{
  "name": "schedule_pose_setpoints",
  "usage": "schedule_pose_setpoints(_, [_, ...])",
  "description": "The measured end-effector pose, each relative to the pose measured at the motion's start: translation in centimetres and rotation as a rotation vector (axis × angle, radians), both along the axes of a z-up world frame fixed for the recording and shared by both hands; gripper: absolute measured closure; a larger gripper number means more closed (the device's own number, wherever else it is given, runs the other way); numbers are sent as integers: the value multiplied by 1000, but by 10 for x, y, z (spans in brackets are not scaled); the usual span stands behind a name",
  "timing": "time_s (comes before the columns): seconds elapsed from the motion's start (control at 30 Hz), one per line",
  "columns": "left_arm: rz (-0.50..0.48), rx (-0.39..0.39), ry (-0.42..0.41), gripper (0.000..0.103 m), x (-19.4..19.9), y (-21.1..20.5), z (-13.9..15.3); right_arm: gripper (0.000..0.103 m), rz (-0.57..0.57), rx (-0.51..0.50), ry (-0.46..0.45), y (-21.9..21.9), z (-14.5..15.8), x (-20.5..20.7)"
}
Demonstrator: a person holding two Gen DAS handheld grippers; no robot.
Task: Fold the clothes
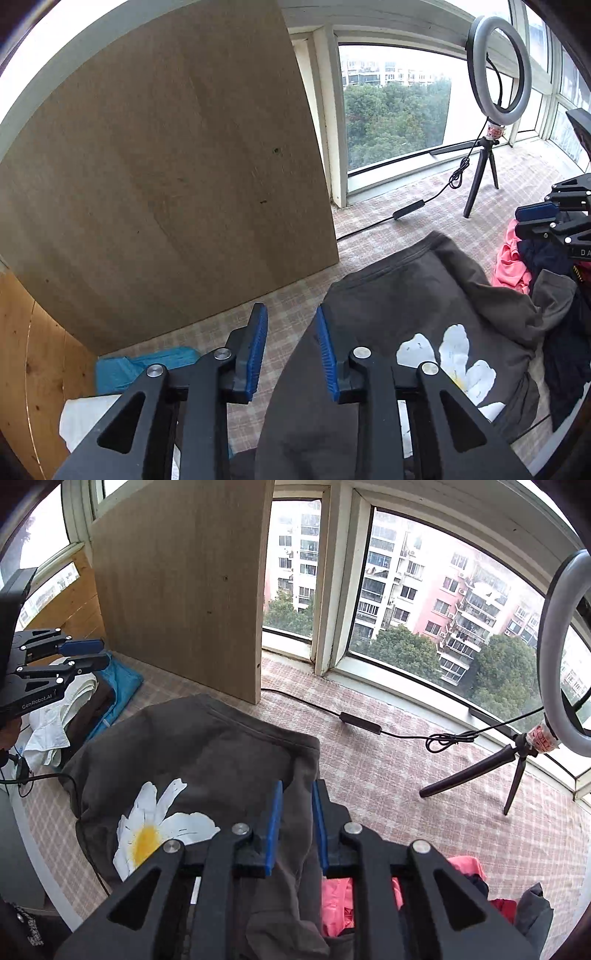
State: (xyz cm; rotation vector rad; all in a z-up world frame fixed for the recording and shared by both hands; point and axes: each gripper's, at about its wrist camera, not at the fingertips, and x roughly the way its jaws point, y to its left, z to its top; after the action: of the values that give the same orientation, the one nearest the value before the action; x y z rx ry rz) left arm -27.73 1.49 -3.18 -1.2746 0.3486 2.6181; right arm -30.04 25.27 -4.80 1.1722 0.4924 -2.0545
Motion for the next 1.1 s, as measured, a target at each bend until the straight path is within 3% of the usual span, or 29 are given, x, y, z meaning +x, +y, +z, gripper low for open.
schedule_pose_setpoints(0.03, [-20, 12, -8, 69, 18, -8, -3, 47, 16, -1, -13, 13, -7, 11])
schedule_pose_setpoints(0.07, [-37, 18, -25, 66, 36, -17, -8, 42, 25, 7, -30, 27, -17, 23])
schedule_pose_setpoints(0.2, [-38, 8, -177, 62, 93, -41, -54, 40, 50, 73, -154, 66, -75, 54])
schedule_pose_setpoints(0.37, [-10, -33, -361, 62, 116, -46, -127, 40, 43, 157, -223, 72, -127, 54])
schedule_pose_setpoints(0.4, [-9, -25, -388, 62, 115, -44, -138, 46, 40, 157, -237, 72, -131, 51])
schedule_pose_setpoints(0.43, [3, -28, -406, 62, 113, -41, -147, 86, 33, 165, -249, 71, -133, 48])
schedule_pose_setpoints(0.47, [15, -31, -424, 62, 111, -38, -155, 97, 25, 177, -243, 71, -131, 44])
schedule_pose_setpoints(0.53, [26, -18, -426, 62, 111, -36, -152, 97, 4, 208, -161, 75, -111, 37])
schedule_pose_setpoints(0.57, [18, -11, -405, 62, 113, -34, -144, 97, -21, 227, -75, 80, -94, 29])
schedule_pose_setpoints(0.63, [6, -3, -366, 62, 119, -31, -128, 97, -157, 278, 85, 98, -66, 3])
schedule_pose_setpoints(0.67, [6, 4, -357, 62, 123, -30, -121, 82, -226, 292, 133, 107, -55, -10])
schedule_pose_setpoints(0.7, [3, 17, -356, 62, 127, -29, -115, 66, -259, 289, 126, 113, -49, -15])
schedule_pose_setpoints(0.8, [-42, 64, -365, 62, 148, -21, -98, 61, -204, 205, 42, 122, -37, 2])
schedule_pose_setpoints(0.9, [-94, 111, -388, 62, 176, -10, -91, 48, -132, 152, -38, 117, -58, 38])
schedule_pose_setpoints(1.0, [-138, 229, -474, 62, 195, 9, -105, 48, -71, 117, -119, 111, -84, 74])
schedule_pose_setpoints(1.1, [-175, 210, -518, 62, 206, 39, -127, 48, -11, 82, -199, 105, -111, 109])
